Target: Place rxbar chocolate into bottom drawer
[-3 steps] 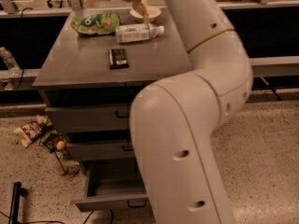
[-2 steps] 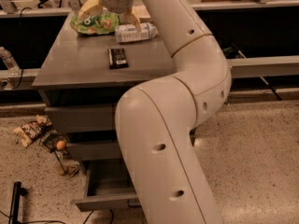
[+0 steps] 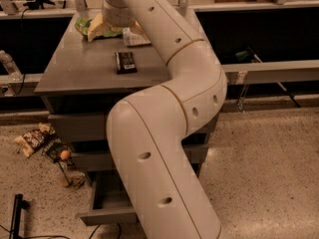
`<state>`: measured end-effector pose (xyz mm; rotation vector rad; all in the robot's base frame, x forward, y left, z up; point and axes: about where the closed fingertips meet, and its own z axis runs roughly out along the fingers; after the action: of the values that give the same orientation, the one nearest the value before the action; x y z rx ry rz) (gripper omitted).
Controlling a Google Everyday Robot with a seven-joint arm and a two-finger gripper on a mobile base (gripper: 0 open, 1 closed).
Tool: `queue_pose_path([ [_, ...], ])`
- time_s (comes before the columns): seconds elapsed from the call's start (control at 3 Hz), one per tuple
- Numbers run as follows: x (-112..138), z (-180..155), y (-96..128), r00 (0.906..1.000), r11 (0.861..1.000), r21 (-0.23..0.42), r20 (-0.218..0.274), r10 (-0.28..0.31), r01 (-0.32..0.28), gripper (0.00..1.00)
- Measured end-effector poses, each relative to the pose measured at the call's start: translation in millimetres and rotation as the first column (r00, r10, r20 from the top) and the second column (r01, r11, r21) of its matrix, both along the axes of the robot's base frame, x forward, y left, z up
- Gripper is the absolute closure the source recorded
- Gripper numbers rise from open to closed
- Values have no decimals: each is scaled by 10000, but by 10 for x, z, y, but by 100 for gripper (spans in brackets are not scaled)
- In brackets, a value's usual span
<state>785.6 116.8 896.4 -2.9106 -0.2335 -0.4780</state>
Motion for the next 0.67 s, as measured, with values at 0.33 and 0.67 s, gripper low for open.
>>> queue_pose_path([
  [0.33,63,-172,-97,9991,9990,-208,-183,-389,385,0],
  [0.67,80,-278,-59,9990,9988,-364,-283,-353,342,0],
])
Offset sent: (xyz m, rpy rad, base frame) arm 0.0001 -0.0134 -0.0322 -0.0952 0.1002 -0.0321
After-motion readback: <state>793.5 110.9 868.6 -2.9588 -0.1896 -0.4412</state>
